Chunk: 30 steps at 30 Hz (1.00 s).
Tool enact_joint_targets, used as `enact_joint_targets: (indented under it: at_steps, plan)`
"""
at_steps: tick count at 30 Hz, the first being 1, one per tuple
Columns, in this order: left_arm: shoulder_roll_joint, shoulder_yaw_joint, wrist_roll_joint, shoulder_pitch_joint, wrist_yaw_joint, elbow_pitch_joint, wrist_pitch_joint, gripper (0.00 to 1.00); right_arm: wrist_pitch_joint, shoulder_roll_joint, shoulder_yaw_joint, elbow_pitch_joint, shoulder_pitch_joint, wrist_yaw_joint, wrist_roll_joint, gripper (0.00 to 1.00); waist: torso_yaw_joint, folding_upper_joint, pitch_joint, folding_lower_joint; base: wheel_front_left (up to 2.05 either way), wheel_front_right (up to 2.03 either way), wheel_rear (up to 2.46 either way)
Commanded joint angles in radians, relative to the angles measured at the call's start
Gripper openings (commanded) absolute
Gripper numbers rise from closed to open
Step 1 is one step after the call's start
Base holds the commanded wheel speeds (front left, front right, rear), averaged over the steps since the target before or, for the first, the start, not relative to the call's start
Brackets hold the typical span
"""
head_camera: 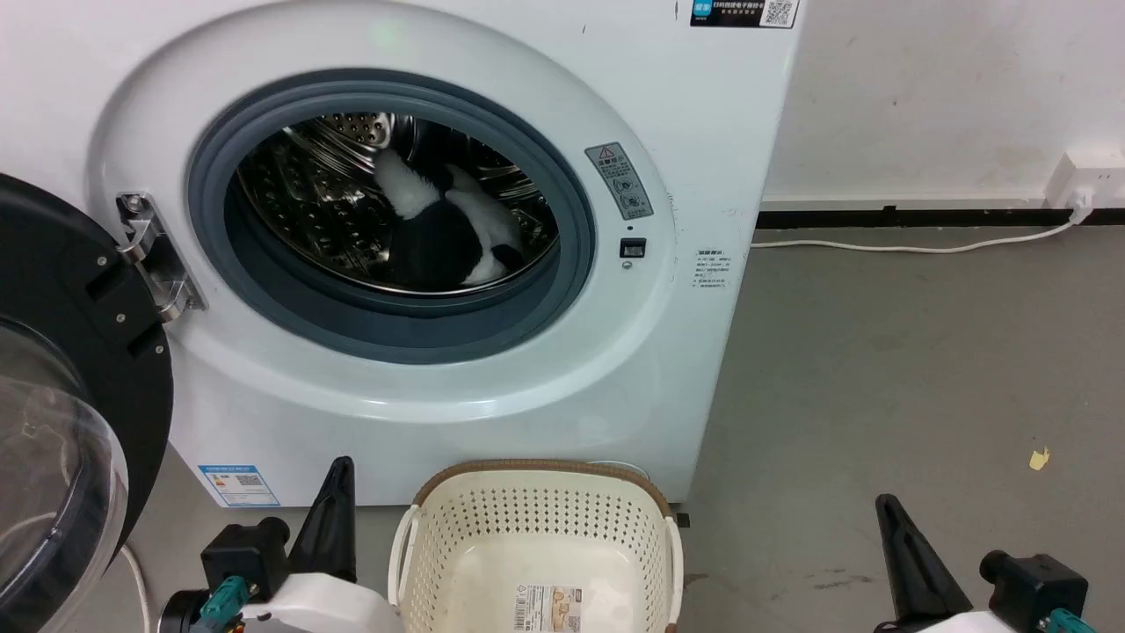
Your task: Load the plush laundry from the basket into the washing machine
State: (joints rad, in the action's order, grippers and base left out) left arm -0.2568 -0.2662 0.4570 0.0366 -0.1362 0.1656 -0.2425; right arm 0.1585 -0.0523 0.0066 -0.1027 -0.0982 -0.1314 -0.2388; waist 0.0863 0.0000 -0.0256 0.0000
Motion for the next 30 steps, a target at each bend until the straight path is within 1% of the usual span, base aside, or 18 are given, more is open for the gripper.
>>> enact_joint_targets:
  at_steps: [1,30]
  plan:
    - [0.008,0.009,-0.015,-0.003,0.008,-0.007,0.006,0.0,-0.007,0.0,0.0,0.006,0.006,0.0,0.01,0.0,-0.001,0.0,0.0,0.0,0.0,0.0,0.0]
    - [0.058,0.074,-0.125,-0.011,0.04,-0.046,0.065,0.0,-0.045,0.001,-0.002,0.03,0.029,0.0,0.067,0.0,-0.022,0.0,0.007,0.0,0.0,0.0,0.0]
